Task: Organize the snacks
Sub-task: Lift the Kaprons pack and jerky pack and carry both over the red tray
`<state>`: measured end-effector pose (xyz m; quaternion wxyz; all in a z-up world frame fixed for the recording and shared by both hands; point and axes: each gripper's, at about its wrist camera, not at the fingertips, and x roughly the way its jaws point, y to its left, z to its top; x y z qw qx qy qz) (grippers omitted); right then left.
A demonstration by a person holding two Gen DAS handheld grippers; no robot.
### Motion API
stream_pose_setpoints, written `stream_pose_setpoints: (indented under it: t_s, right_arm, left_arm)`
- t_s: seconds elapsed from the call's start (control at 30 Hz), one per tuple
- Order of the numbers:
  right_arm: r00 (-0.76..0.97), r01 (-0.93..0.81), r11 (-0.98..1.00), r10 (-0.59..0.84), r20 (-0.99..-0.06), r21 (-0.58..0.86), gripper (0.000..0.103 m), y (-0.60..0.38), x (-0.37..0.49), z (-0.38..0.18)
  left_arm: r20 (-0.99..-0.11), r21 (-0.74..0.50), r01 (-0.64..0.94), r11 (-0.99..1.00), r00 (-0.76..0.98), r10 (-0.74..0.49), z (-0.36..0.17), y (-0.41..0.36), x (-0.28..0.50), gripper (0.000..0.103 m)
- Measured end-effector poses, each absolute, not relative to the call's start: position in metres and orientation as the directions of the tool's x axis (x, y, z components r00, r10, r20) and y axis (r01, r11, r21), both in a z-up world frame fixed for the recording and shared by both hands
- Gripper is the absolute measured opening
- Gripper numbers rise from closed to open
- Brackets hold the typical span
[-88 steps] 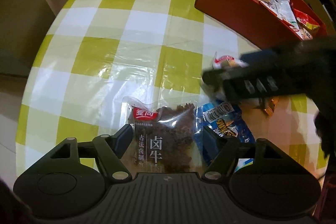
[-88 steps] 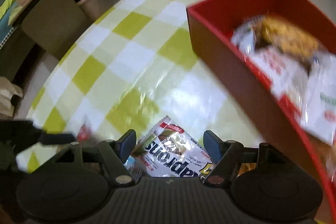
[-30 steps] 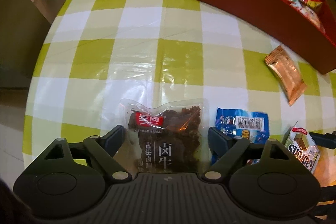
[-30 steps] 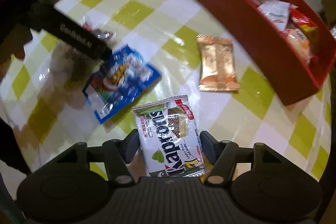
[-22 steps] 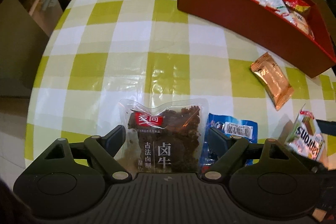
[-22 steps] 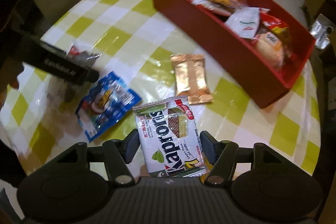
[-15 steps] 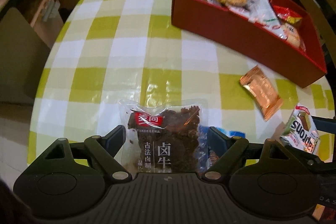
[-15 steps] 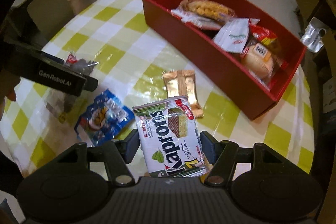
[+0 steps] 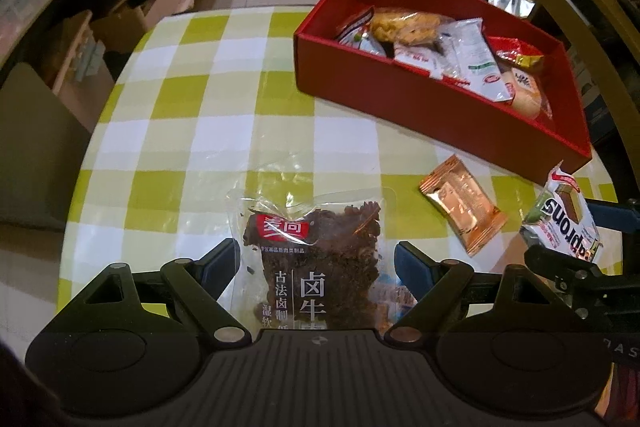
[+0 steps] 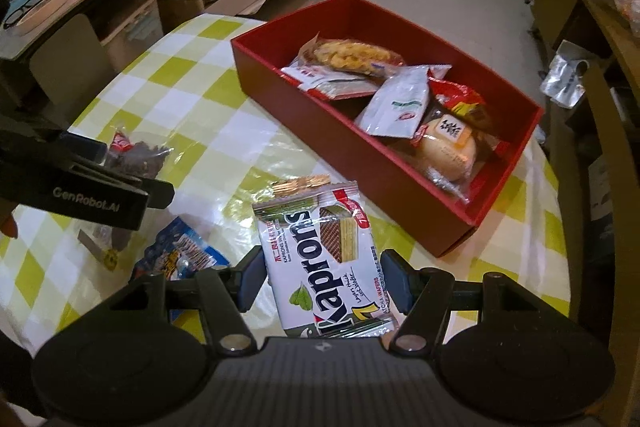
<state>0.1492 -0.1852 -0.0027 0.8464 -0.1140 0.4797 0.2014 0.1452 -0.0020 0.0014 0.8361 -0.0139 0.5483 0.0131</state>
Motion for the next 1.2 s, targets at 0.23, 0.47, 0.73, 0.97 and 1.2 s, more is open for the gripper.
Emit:
stream_pose_setpoints:
  t_s: [0.23, 0.47, 0.73, 0.97, 1.2]
  right_arm:
    - [0.49, -0.42, 0.907, 0.213, -0.846, -0.015, 0.069, -0.192, 0.158, 0.004]
    - [0.519, -0.391, 0.92, 0.193, -0.833, -0.03, 0.069, -0.198, 0.168, 0.01]
    - [0.561, -0.356, 0.933, 0.179, -0.808, -0.041, 0.069, -0.201, 0.182, 0.021]
    - [0.58, -0.334, 0.942, 0.175, -0.796, -0.037, 0.069, -0.205, 0.196, 0.027]
    - [0.586, -0.31, 0.95, 0.161, -0.794, -0.035, 0.069, -0.212, 0.206, 0.025]
  left_arm:
    - [-0.9, 0.027, -0.021, 0.999, 0.435, 0.033, 0.011, -0.012, 0.149, 0.088]
    - [-0.884, 0.046, -0.012, 0.999, 0.465, 0.047, 0.019, -0.019, 0.158, 0.088]
    - [-0.866, 0.058, 0.003, 0.998, 0.498, 0.049, 0.028, -0.029, 0.169, 0.088]
    - [-0.85, 0.066, 0.003, 0.998, 0.523, 0.055, 0.035, -0.034, 0.182, 0.088]
    - [-0.846, 0.065, 0.002, 0.998, 0.53, 0.054, 0.036, -0.038, 0.193, 0.088]
